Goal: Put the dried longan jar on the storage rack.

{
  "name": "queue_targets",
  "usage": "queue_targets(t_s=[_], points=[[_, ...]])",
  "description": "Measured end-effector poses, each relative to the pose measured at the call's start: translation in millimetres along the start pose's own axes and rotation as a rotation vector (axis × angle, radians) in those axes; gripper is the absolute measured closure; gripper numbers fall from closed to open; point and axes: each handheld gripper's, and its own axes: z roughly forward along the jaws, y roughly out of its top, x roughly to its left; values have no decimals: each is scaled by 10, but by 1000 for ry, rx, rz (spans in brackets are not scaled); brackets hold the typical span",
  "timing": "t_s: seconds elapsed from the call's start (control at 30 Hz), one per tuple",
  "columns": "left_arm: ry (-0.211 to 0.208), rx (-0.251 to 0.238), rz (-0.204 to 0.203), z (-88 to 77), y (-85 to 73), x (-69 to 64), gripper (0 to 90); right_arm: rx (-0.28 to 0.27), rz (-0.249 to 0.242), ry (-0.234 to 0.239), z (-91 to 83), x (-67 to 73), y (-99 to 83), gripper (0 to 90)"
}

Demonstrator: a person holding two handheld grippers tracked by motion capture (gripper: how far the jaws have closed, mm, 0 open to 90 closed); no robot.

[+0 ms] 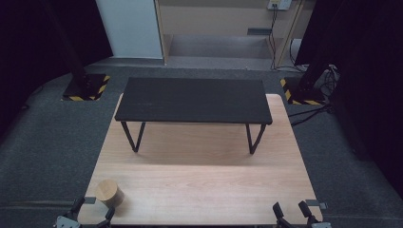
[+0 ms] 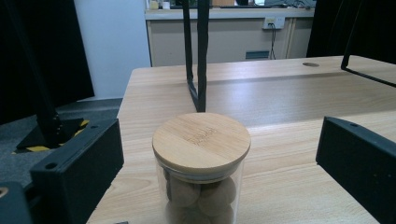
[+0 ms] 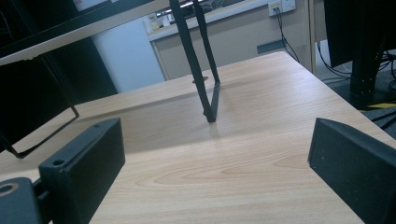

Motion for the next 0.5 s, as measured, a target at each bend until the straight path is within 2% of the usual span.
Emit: queue_targets(t_s=[0.23,0.5], points=[[-12,-14,10,-5,-32,-3,0,-5,8,0,-33,-3,-2,40],[2,-17,1,22,-110,-5,0,-4,11,1,-62,0,-8,40]])
